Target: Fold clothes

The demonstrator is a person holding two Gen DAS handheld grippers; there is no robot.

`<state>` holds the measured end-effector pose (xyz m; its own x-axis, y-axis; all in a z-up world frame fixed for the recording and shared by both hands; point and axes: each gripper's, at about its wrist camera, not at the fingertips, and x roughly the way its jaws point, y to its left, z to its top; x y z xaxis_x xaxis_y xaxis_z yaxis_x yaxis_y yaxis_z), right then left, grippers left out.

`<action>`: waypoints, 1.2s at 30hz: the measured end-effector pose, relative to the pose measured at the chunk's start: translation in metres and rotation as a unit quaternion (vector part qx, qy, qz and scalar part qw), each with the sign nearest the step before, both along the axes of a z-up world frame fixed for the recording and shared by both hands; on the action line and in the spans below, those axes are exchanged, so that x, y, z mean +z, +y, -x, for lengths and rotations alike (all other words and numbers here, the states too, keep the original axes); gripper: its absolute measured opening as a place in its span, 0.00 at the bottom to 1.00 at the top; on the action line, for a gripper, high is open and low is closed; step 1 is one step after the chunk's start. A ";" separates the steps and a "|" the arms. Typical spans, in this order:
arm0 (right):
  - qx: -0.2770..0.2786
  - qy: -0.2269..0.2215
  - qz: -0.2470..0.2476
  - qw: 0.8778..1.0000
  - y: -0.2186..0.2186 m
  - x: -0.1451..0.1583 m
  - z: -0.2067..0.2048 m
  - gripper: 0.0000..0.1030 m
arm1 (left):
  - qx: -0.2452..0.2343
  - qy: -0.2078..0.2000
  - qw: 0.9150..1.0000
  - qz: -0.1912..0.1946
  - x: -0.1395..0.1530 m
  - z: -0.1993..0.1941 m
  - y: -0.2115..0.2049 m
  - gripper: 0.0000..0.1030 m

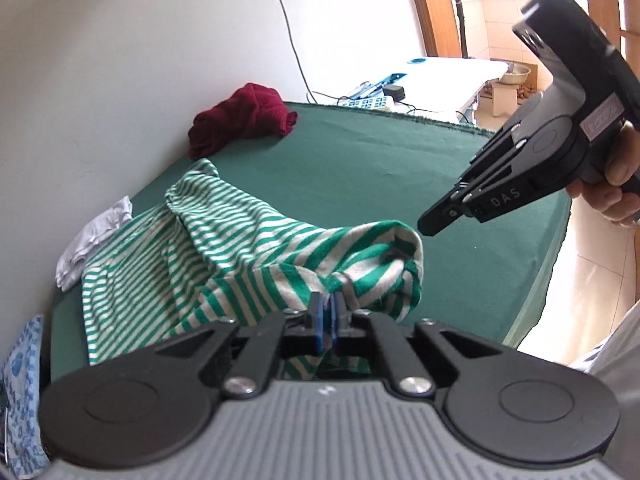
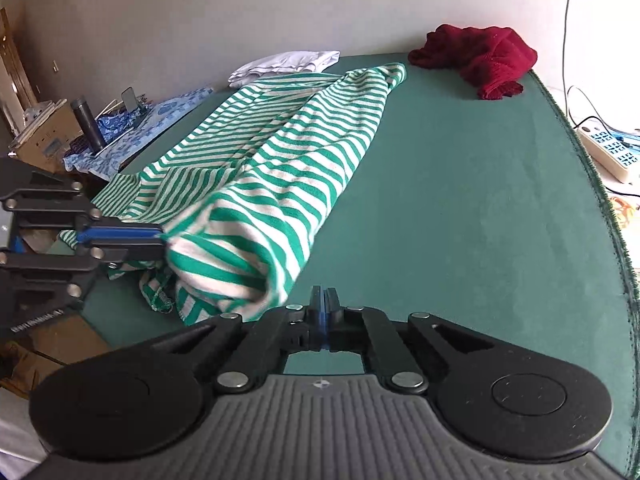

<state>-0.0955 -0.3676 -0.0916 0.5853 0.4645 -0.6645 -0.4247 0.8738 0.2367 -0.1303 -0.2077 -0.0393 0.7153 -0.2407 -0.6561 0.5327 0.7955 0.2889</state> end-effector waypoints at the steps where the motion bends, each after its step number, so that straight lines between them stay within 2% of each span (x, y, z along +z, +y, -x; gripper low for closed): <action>1: -0.004 0.000 -0.006 1.000 -0.003 0.001 0.000 0.00 | 0.007 0.006 1.000 0.007 0.003 0.000 0.006 0.02; 3: -0.003 0.006 -0.018 1.000 -0.006 0.002 -0.001 0.00 | 0.012 0.019 1.000 0.021 0.003 -0.001 0.011 0.02; 5: 0.010 0.012 -0.048 0.999 -0.005 0.004 -0.001 0.11 | 0.013 0.027 0.999 0.018 -0.004 -0.001 0.008 0.02; 6: 0.017 0.015 -0.063 0.998 -0.005 0.005 0.000 0.13 | 0.009 0.027 0.999 0.014 -0.008 -0.002 0.004 0.02; 7: 0.024 0.017 -0.078 0.997 -0.005 0.006 0.000 0.21 | 0.007 0.029 0.999 0.011 -0.012 -0.002 0.001 0.02; 11: 0.052 0.012 -0.086 0.995 0.009 0.006 0.003 0.36 | 0.005 0.043 0.999 0.022 -0.021 -0.005 -0.004 0.02; 12: 0.051 0.010 -0.072 0.996 0.014 0.003 0.003 0.34 | 0.005 0.051 0.998 0.027 -0.023 -0.006 -0.003 0.02; 14: 0.044 0.019 -0.035 0.998 0.019 -0.004 0.000 0.03 | 0.004 0.069 0.997 0.039 -0.028 -0.006 -0.001 0.01; 18: 0.023 0.042 0.034 0.998 0.012 -0.017 -0.005 0.02 | 0.013 0.126 0.991 0.052 -0.059 -0.012 0.000 0.00; 19: 0.021 0.045 0.030 0.998 0.008 -0.016 -0.006 0.02 | 0.016 0.131 0.990 0.045 -0.064 -0.012 -0.002 0.00; 21: 0.017 0.038 0.015 0.999 0.002 -0.010 -0.006 0.07 | 0.018 0.121 0.991 0.058 -0.054 -0.007 0.002 0.00; 22: 0.012 0.028 0.006 1.000 -0.001 -0.003 -0.006 0.21 | 0.018 0.111 0.991 0.070 -0.045 -0.004 0.005 0.02; 23: 0.003 0.010 0.003 1.000 -0.002 0.005 -0.006 0.40 | 0.020 0.098 0.991 0.083 -0.034 -0.002 0.009 0.12; 24: -0.003 -0.013 -0.002 1.000 -0.001 0.013 -0.005 0.45 | 0.028 0.082 0.992 0.097 -0.022 -0.004 0.016 0.17; 26: 0.001 -0.048 -0.025 0.999 0.003 0.026 -0.006 0.43 | 0.054 0.059 0.990 0.113 -0.009 -0.012 0.030 0.27; 28: 0.027 -0.060 -0.044 0.997 0.018 0.028 -0.014 0.38 | 0.086 0.069 0.988 0.109 -0.019 -0.019 0.043 0.28; 30: 0.059 -0.062 -0.044 0.995 0.040 0.023 -0.024 0.31 | 0.118 0.078 0.984 0.104 -0.029 -0.026 0.056 0.21; 31: 0.068 -0.055 -0.027 0.996 0.052 0.015 -0.028 0.26 | 0.134 0.083 0.982 0.102 -0.034 -0.029 0.062 0.11; 32: 0.075 -0.048 -0.009 0.996 0.063 0.007 -0.032 0.23 | 0.150 0.088 0.980 0.099 -0.039 -0.033 0.069 0.13; 34: 0.093 0.006 0.022 0.995 0.075 -0.012 -0.039 0.22 | 0.182 0.097 0.974 0.094 -0.050 -0.040 0.082 0.16; 36: 0.104 0.018 0.031 0.994 0.076 -0.012 -0.038 0.22 | 0.198 0.099 0.971 0.091 -0.052 -0.032 0.084 0.19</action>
